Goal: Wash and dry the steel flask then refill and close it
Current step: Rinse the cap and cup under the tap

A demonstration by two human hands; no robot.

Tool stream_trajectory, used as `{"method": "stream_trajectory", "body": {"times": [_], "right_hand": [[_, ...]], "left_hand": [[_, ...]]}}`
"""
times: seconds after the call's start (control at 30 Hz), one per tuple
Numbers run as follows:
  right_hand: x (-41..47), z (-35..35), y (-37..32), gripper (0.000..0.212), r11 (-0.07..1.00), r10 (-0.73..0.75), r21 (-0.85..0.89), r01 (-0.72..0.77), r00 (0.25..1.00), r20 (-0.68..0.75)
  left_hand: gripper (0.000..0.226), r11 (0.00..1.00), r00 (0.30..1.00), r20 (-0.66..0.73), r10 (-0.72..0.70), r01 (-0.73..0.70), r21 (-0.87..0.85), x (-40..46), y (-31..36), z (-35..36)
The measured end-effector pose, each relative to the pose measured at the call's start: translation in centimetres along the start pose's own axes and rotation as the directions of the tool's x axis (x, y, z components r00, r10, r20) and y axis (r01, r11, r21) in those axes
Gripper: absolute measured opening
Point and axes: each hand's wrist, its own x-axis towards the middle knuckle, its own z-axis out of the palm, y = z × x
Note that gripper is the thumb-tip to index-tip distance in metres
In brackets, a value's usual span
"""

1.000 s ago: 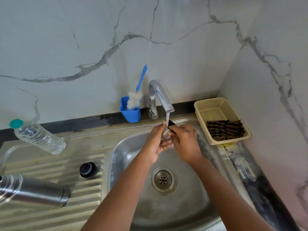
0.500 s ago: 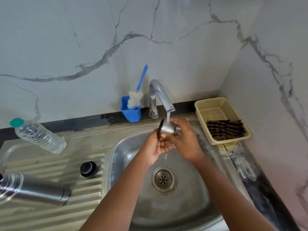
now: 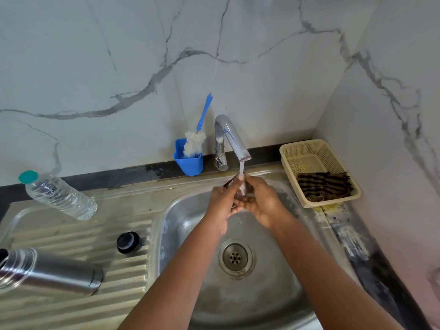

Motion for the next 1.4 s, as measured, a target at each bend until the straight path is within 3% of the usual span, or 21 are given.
{"method": "stream_trajectory", "body": {"times": [0.1, 0.17, 0.27, 0.37, 0.5, 0.67, 0.77, 0.87, 1.03, 1.1, 1.23, 1.4], "right_hand": [[-0.2, -1.0, 1.0, 0.035, 0.983, 0.030, 0.179, -0.029, 1.000, -0.005], [-0.2, -1.2, 1.3, 0.036, 0.980, 0.037, 0.197, -0.038, 0.999, 0.011], [-0.4, -1.3, 1.2, 0.039, 0.987, 0.005, 0.159, -0.013, 0.999, 0.049], [-0.4, -1.6, 0.6, 0.026, 0.996, -0.069, 0.058, 0.063, 0.993, 0.101], [-0.2, -2.5, -0.1, 0.028, 0.999, -0.030, -0.038, 0.037, 0.983, 0.179], [0.2, -2.0, 0.0, 0.028, 0.965, -0.099, 0.254, 0.070, 0.990, 0.104], [-0.1, -1.1, 0.3, 0.026, 0.999, -0.030, 0.041, 0.024, 0.987, 0.159], [-0.5, -0.7, 0.5, 0.025, 0.972, -0.053, -0.216, 0.091, 0.983, 0.175], [-1.3, -0.5, -0.4, 0.015, 0.890, -0.162, -0.410, 0.201, 0.978, 0.128], [-1.2, -0.9, -0.7, 0.024, 0.860, -0.207, -0.456, 0.228, 0.974, 0.096], [-1.1, -1.6, -0.5, 0.031, 0.832, -0.274, -0.493, 0.253, 0.961, 0.031], [-1.0, -2.2, 0.1, 0.032, 0.838, -0.267, -0.502, 0.213, 0.963, -0.037]], "left_hand": [[0.060, 0.997, 0.997, -0.028, 0.073, -0.073, 0.022, -0.3, 0.1, 0.5], [0.058, 0.990, 0.990, 0.002, 0.138, -0.138, 0.032, -0.5, 0.2, 0.4], [0.063, 0.974, 0.972, 0.067, 0.223, -0.226, 0.031, -0.3, 0.0, -0.3], [0.069, 0.953, 0.949, 0.117, 0.293, -0.299, 0.037, -0.6, -0.4, -0.9], [0.078, 0.937, 0.925, 0.204, 0.322, -0.341, 0.068, -1.2, -0.9, -1.3], [0.085, 0.932, 0.928, 0.169, 0.332, -0.350, 0.097, -1.2, -1.3, -2.1], [0.085, 0.944, 0.937, 0.138, 0.321, -0.329, 0.040, -1.3, -1.5, -2.2], [0.068, 0.938, 0.936, 0.084, 0.342, -0.345, 0.019, -1.3, -1.3, -2.1], [0.040, 0.981, 0.969, 0.161, 0.186, -0.173, -0.090, -0.6, -0.4, -1.3], [0.021, 0.983, 0.972, 0.182, 0.146, -0.122, -0.139, -0.5, 0.2, -0.6], [0.037, 0.964, 0.993, 0.116, 0.000, 0.031, -0.263, -0.3, 1.5, 1.2], [0.047, 0.969, 0.983, 0.045, -0.179, 0.184, -0.164, 0.4, 2.3, 2.5]]}}
